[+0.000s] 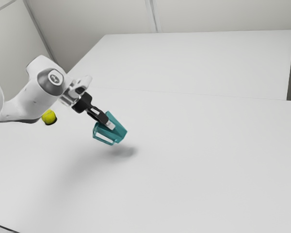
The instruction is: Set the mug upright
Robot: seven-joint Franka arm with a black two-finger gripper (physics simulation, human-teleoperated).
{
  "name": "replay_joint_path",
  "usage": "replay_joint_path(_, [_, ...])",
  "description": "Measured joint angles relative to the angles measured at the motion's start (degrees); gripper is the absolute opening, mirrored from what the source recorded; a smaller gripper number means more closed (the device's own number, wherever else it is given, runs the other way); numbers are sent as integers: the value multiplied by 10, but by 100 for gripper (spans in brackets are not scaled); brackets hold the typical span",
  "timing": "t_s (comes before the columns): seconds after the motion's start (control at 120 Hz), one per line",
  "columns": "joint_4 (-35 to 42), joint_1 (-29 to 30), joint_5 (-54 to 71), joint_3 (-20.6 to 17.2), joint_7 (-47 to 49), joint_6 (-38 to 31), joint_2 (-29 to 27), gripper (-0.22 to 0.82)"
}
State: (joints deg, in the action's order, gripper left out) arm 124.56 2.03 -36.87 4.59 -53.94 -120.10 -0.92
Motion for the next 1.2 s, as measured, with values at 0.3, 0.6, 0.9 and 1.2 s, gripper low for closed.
replay_joint_path(0.3, [-12, -13, 212, -5, 120, 0, -5, -16])
replay_joint_path(0.6, [21, -20, 325, -23, 247, -11, -51, -15])
replay_joint_path(0.9, [63, -38, 376, -26, 371, -35, -71, -16])
replay_joint_path(1.2, [85, -48, 409, -27, 467, -76, -66, -17])
